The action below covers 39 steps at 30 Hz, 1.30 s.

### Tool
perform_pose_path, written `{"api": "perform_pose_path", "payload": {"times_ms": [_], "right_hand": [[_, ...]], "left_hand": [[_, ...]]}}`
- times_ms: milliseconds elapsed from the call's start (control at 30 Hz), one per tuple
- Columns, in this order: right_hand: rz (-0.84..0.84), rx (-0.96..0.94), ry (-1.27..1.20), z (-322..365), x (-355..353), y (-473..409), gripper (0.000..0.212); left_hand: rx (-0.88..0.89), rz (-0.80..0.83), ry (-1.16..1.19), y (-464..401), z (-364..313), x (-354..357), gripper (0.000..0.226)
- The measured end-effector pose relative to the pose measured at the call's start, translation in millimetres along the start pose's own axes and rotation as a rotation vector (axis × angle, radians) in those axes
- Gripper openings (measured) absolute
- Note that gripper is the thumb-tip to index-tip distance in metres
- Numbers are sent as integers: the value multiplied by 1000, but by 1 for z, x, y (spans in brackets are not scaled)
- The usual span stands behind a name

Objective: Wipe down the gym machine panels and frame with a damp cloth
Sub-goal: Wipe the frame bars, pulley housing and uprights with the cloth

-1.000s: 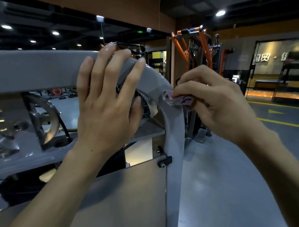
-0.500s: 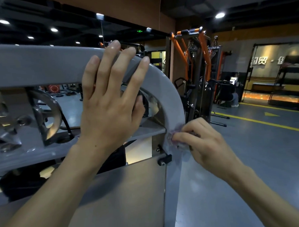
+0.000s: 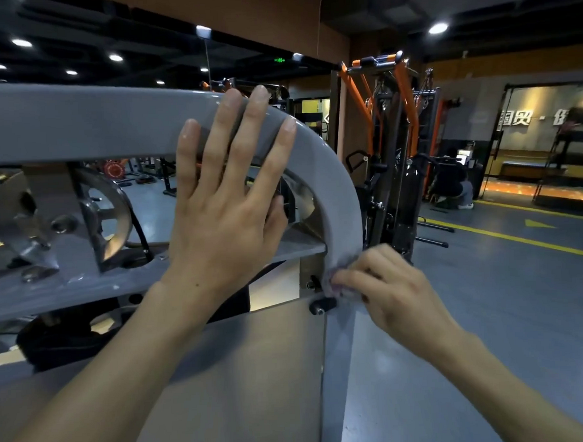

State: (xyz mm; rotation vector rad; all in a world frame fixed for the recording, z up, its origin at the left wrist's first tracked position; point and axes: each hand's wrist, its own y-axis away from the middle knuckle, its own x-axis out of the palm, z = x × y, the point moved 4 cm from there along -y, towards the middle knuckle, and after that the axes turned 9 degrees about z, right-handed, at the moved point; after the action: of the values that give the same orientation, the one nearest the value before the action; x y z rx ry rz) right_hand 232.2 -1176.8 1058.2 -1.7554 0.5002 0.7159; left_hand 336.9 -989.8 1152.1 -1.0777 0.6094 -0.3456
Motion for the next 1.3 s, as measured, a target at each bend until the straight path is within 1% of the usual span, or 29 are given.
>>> {"api": "perform_pose_path", "payload": {"times_ms": [33,133,200,233,267,333,433,467,533,567,633,700,733,833,900,933,1000,1067,1100,1167,1233,1300], "right_hand": [[-21,9,8,-3,-9,-9,14],[-129,79,33,-11,-26,-31,20],[-156,103,-9,-8,-18,-25,18],[-135,98,-32,-4,-9,-16,15],[-98,93,-57,0,1,-5,19],[-28,81,-93,6,15,13,35],[-31,44,-54,2,3,5,40],[-53,52,-35,-2,-3,-2,40],[-103,86,-10,-10,-14,-14,20],[-115,111,-10,-11,-14,-15,15],[-117,141,-34,-7,1,-4,18],[-99,147,-70,0,21,18,12],[-86,163,-95,3,28,29,14],[-45,170,-110,2,30,38,24],[-44,129,-75,-1,13,24,38],[-69,123,-48,-4,3,14,37],[-147,160,14,-13,-15,-4,29],[-194,203,33,-17,-19,-10,24],[-189,217,20,-16,-15,-8,20],[-125,228,-16,-8,0,8,17],[-16,238,-73,3,12,25,23],[66,252,-110,7,7,27,28]], "left_hand": [[6,10,5,0,0,0,71],[8,34,10,2,2,-4,71],[23,51,12,4,2,-6,70],[34,63,20,5,2,-8,70],[44,78,31,6,2,-9,69],[62,119,51,10,0,-11,67],[103,183,90,19,-7,-14,63],[122,206,107,21,-11,-14,62],[147,241,145,27,-18,-15,60],[157,255,164,31,-22,-16,59],[184,278,194,39,-29,-17,57],[210,293,232,50,-33,-17,54],[217,302,252,56,-35,-16,53],[251,349,283,78,-43,-14,53],[285,392,304,93,-49,-12,55],[296,413,313,100,-52,-11,56],[309,448,331,112,-58,-10,58],[302,490,343,124,-61,-8,59],[297,514,338,130,-61,-6,60],[298,568,299,139,-58,-2,64],[301,613,259,145,-57,1,68],[287,646,256,146,-56,2,70]]}}
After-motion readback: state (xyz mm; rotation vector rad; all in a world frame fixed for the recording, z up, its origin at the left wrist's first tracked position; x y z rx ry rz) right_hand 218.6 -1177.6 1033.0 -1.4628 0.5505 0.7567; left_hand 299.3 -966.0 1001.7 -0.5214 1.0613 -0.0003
